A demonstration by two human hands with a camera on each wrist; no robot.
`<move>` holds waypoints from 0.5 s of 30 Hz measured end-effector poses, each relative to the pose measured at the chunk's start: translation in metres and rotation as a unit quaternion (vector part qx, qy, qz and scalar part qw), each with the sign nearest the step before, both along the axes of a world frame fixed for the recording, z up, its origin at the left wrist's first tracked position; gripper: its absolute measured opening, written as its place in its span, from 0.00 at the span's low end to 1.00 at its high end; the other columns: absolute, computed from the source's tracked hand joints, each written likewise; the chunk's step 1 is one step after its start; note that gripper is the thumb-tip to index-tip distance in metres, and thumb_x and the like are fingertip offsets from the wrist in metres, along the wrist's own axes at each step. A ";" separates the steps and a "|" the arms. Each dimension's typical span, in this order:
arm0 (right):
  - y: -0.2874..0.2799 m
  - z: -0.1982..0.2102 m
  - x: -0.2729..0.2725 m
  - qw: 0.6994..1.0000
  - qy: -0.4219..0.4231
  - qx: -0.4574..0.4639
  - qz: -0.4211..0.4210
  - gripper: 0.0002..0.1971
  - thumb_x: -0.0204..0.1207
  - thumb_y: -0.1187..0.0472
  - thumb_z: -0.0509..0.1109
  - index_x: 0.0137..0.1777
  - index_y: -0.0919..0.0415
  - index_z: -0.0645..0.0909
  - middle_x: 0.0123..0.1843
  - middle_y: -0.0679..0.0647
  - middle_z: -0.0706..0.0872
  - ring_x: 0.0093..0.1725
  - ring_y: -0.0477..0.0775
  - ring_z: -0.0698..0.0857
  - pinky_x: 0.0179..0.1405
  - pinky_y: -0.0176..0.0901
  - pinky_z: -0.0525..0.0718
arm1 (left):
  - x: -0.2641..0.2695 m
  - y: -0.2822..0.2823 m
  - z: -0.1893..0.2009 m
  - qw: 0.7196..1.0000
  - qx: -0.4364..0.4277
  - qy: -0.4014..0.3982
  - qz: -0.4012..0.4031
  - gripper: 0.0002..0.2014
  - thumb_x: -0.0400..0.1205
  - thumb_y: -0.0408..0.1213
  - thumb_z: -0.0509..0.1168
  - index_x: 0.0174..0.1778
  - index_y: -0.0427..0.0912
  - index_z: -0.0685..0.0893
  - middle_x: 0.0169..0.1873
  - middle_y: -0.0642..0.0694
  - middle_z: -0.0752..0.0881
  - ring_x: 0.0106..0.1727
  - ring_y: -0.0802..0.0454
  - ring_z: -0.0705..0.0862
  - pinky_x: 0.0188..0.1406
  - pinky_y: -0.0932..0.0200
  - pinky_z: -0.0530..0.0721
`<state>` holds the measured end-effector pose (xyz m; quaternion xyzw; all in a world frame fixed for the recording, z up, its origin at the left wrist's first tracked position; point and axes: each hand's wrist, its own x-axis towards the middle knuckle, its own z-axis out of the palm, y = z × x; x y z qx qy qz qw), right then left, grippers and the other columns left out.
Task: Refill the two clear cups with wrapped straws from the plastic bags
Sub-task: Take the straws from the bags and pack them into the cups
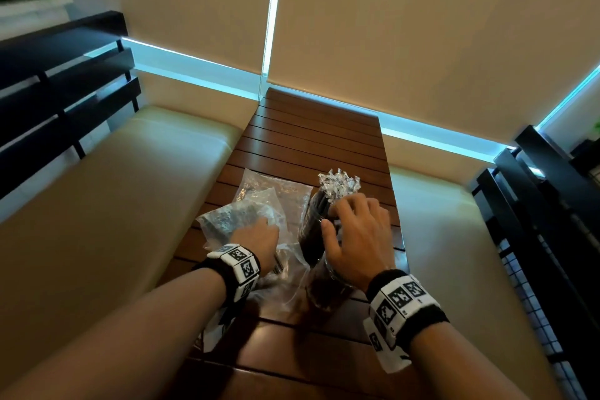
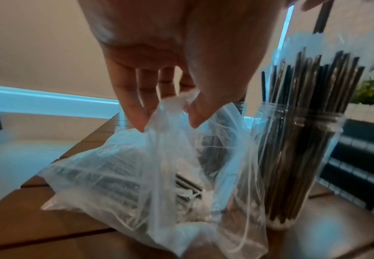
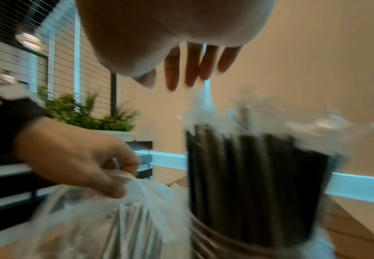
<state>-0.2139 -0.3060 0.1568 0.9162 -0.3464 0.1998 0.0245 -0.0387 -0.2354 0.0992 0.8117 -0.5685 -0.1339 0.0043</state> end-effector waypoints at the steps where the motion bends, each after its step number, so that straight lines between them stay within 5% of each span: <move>1: 0.008 0.003 0.008 0.997 0.026 0.047 0.064 0.10 0.79 0.49 0.62 0.46 0.53 0.79 0.47 0.49 0.81 0.46 0.51 0.78 0.48 0.46 0.78 | 0.003 0.001 0.001 1.000 -0.017 0.015 0.009 0.11 0.80 0.39 0.65 0.58 0.45 0.76 0.60 0.43 0.77 0.56 0.41 0.83 0.53 0.45 0.84; 3: 0.027 0.000 0.026 0.960 0.162 0.182 0.138 0.08 0.79 0.57 0.63 0.41 0.56 0.81 0.38 0.51 0.81 0.38 0.54 0.80 0.40 0.44 0.76 | 0.010 0.001 0.009 0.997 -0.050 0.046 0.021 0.10 0.82 0.40 0.62 0.57 0.43 0.77 0.58 0.42 0.78 0.58 0.39 0.82 0.56 0.44 0.83; 5: 0.038 -0.015 0.043 0.929 0.240 0.243 0.139 0.07 0.75 0.64 0.64 0.42 0.62 0.84 0.40 0.59 0.86 0.41 0.62 0.84 0.39 0.42 0.75 | 0.017 0.000 0.018 0.994 -0.082 0.066 0.018 0.08 0.82 0.42 0.63 0.53 0.43 0.78 0.56 0.42 0.78 0.57 0.39 0.82 0.55 0.44 0.82; 9: 0.039 -0.069 0.074 0.927 0.169 0.332 0.034 0.16 0.74 0.64 0.62 0.60 0.60 0.81 0.59 0.61 0.85 0.60 0.65 0.83 0.57 0.49 0.82 | 0.021 0.005 0.030 0.988 -0.129 0.079 0.002 0.05 0.83 0.42 0.65 0.47 0.46 0.77 0.52 0.46 0.79 0.50 0.45 0.81 0.52 0.47 0.83; 12: 0.037 -0.089 0.084 0.918 0.149 0.363 -0.063 0.30 0.79 0.57 0.63 0.81 0.56 0.63 0.79 0.57 0.71 0.78 0.60 0.70 0.77 0.51 0.70 | 0.020 0.014 0.038 0.984 -0.155 0.083 -0.012 0.05 0.84 0.40 0.64 0.46 0.47 0.75 0.51 0.47 0.79 0.48 0.47 0.79 0.49 0.51 0.80; 15: 0.027 -0.100 0.084 0.900 0.136 0.382 -0.159 0.29 0.79 0.53 0.67 0.80 0.49 0.66 0.76 0.53 0.76 0.75 0.58 0.75 0.71 0.46 0.73 | 0.019 0.024 0.044 0.979 -0.170 0.105 -0.029 0.05 0.83 0.37 0.65 0.43 0.46 0.75 0.49 0.48 0.77 0.46 0.49 0.77 0.45 0.55 0.77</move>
